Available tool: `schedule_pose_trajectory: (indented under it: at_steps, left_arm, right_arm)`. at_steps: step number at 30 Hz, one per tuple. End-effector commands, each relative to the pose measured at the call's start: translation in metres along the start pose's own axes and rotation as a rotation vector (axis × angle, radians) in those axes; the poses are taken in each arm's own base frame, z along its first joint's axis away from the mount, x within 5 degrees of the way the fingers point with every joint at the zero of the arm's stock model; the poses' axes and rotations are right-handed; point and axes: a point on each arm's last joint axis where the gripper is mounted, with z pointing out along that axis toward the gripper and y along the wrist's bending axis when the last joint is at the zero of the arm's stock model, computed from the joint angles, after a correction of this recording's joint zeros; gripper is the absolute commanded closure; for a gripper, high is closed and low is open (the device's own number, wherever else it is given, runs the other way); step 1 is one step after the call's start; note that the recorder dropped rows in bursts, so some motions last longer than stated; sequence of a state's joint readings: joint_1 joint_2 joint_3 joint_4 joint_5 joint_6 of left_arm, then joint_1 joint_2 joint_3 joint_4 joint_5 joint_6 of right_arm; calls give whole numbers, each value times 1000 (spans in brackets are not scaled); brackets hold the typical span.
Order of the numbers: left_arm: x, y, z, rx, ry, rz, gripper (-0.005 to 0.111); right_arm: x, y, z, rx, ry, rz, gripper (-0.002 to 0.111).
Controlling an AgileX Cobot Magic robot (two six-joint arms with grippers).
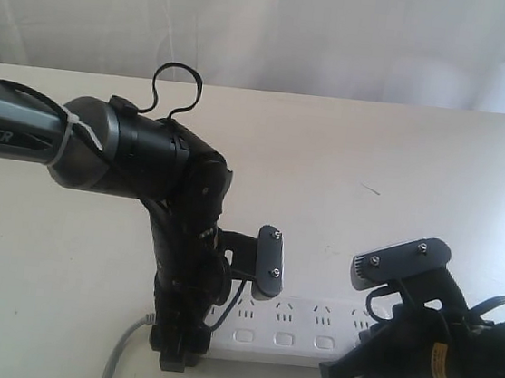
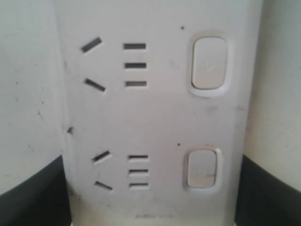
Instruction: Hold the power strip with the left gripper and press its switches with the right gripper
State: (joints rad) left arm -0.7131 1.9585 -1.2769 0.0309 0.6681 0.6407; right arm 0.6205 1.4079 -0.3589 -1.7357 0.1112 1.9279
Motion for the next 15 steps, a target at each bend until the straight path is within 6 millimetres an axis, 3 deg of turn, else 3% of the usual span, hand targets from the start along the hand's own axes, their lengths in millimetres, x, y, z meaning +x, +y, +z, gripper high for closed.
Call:
schedule_pose_trajectory:
  at_steps: [1,9,15]
  left_arm:
    - [9,-4,12,43,72,24,107]
    - [8,-4,12,42,67,22,107]
    - [8,-4,12,42,67,22,107]
  right_arm:
    - [7,0,10,7,61,-7,108]
    - [15,2,20,-15,129,-11,108]
    - [6,0,13,11,64,-8,108]
